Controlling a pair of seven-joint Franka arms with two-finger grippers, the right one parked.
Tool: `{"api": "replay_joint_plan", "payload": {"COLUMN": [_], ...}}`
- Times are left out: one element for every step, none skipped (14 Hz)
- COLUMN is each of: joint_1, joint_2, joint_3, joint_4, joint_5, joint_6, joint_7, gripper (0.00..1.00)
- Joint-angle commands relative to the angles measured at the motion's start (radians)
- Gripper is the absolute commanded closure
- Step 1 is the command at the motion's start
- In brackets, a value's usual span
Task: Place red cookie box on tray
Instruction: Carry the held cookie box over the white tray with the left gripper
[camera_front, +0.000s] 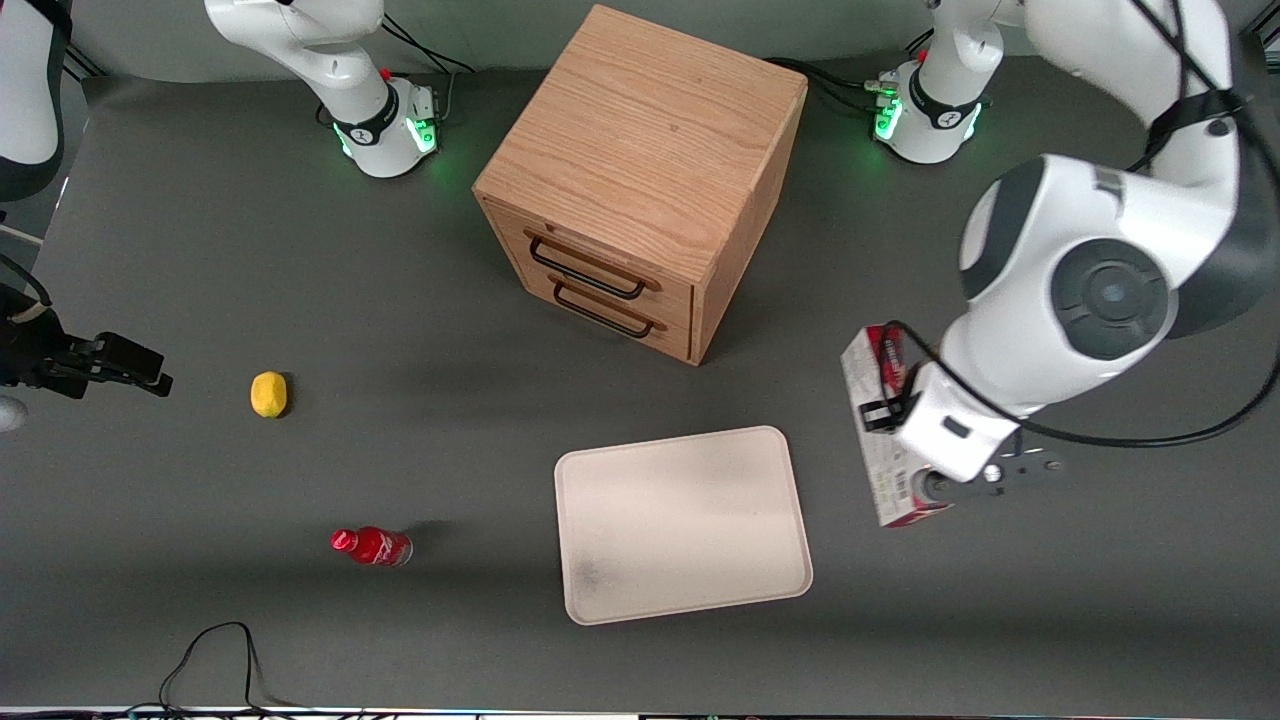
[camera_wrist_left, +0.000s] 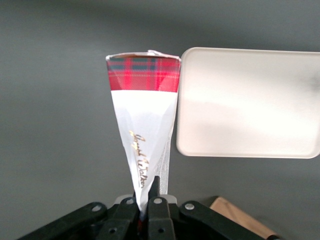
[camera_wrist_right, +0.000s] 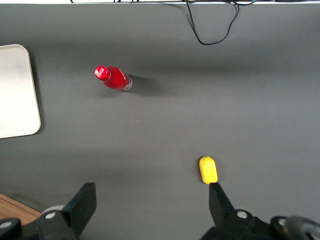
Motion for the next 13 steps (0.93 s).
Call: {"api": "replay_joint_plan", "payload": {"joint_1": [-0.065,-0.080,-0.099,-0.114,-0.120,-0.122,-0.122,-0.122,-0.122,-0.120,-0.116,-0.113,-0.113], "joint_2": [0.074,0.094,0.108,0.111,0.112,0.114,0.124,0.132,0.146,0.164,0.183,0.197,0.213], "joint_3": [0.010,0.010,0.010,0.014,0.016,0.016,0.014,0.014,0.014,0.014,0.016,0.016,0.018], "joint_4": [0.073,0.087,0.099,0.099,0.099,0.098,0.098,0.095,0.089,0.084,0.082,0.081,0.081], "joint_5": [-0.011,-0.007,-0.004,-0.001,0.002,0.003,0.003,0.003,0.003,0.005,0.005,0.005,0.006], "joint_6": [0.043,0.055,0.055,0.056,0.056,0.058,0.059,0.070,0.088,0.111,0.136,0.156,0.171], "joint_7": [-0.083,-0.125,-0.134,-0.148,-0.167,-0.170,-0.170,-0.171,-0.171,-0.170,-0.168,-0.168,-0.165], "gripper": [1.00,1.00,1.00,1.00,1.00,1.00,1.00,1.00,1.00,1.00,1.00,1.00,1.00]}}
